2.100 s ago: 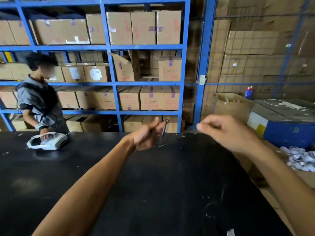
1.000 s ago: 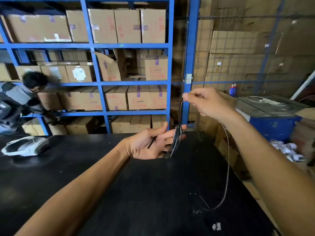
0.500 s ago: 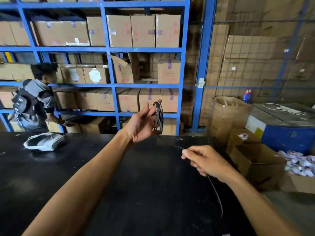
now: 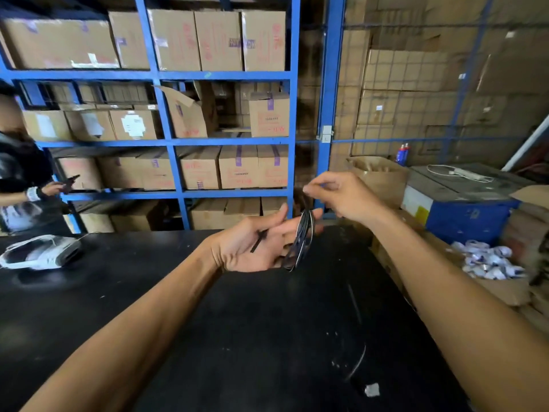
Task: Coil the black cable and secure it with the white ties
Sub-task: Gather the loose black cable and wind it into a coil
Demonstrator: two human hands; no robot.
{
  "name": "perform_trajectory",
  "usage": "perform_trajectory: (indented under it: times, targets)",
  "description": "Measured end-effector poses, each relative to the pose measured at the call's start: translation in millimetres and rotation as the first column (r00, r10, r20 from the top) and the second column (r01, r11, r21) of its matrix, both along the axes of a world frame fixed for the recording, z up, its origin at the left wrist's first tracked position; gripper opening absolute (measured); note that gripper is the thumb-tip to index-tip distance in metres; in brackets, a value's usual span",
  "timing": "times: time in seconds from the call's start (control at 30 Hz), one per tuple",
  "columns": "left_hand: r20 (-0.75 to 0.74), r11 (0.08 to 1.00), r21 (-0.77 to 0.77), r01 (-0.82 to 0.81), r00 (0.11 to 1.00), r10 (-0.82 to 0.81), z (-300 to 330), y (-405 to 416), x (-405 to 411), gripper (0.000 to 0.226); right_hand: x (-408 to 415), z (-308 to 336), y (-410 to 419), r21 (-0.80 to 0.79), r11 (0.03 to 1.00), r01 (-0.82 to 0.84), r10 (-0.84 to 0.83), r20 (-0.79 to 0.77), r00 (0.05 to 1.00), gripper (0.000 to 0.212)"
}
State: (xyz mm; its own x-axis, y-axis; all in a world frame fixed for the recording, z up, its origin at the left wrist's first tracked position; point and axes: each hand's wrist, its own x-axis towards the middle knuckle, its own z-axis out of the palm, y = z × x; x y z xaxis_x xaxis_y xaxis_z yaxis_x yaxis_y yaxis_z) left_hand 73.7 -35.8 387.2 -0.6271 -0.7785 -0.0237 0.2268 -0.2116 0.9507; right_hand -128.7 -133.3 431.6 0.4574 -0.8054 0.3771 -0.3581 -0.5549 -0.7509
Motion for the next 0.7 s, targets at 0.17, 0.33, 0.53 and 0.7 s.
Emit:
perform_trajectory:
  times: [0.17,0.33,0.53,0.7]
  targets:
    - [-0.341,0.998,-0.067,-0.018,0.940,-0.006,26,1,5,0.058,10,-79,8,0.219,0.963,-0.156,0.132,0.121,0.984,0.034]
    - [-0.358,0.933,-0.087,-0.349,0.885,0.298,40,-15,30,0.053,12,-123,51,0.304,0.914,-0.270,0.270,0.041,0.962,0.020]
    - [-0.160,0.913,0.033,-0.406,0.900,0.406,5,-25,69,0.053,-19,-56,62,0.209,0.960,-0.186,0.172,0.084,0.981,0.018]
    - [0.057,0.917,0.129,-0.378,0.926,0.374,-17,-22,58,0.056,-28,11,49,0.181,0.974,-0.137,0.116,0.118,0.986,0.011]
